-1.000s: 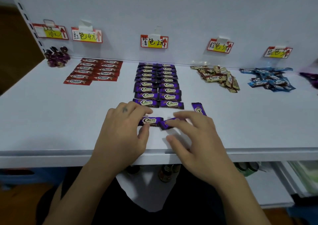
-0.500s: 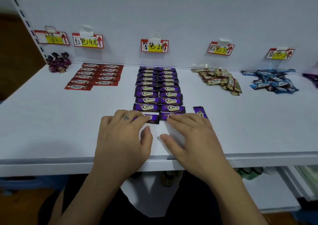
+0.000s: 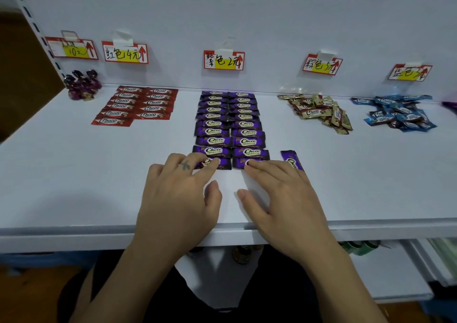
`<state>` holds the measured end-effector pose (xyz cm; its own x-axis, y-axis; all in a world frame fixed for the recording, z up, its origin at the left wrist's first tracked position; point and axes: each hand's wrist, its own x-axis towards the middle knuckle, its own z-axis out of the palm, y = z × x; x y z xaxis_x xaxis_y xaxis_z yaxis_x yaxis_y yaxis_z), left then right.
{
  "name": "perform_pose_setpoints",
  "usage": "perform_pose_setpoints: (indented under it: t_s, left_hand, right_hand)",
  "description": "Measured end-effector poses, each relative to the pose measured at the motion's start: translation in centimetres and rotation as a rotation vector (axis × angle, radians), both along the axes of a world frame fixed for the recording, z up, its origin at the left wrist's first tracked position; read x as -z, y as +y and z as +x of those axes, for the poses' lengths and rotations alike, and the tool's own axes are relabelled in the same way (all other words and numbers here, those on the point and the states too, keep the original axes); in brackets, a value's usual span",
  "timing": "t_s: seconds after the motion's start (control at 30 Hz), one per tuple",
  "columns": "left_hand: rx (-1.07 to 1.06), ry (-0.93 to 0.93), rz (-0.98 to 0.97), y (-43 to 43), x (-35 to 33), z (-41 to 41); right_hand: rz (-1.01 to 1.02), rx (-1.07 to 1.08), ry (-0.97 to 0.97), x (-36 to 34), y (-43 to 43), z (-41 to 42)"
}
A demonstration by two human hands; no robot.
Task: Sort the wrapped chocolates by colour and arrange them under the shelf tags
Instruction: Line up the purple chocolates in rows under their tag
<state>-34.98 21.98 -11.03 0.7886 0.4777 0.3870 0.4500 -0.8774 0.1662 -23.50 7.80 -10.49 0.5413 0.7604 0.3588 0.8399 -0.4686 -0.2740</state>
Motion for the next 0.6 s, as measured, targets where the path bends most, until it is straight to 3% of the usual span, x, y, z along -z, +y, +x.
perform_pose_setpoints:
  t_s: [0.47, 0.6]
  left_hand:
    - [0.03, -0.026, -0.027, 0.0, -0.1, 0.0]
    - [0.021, -0.075, -0.178, 0.3, -1.2, 0.6]
  right_hand:
    - [0.016, -0.049, 0.003, -0.1, -0.3, 0.1]
    - [-0.034, -0.019, 0.075, -1.5, 0.2, 0.5]
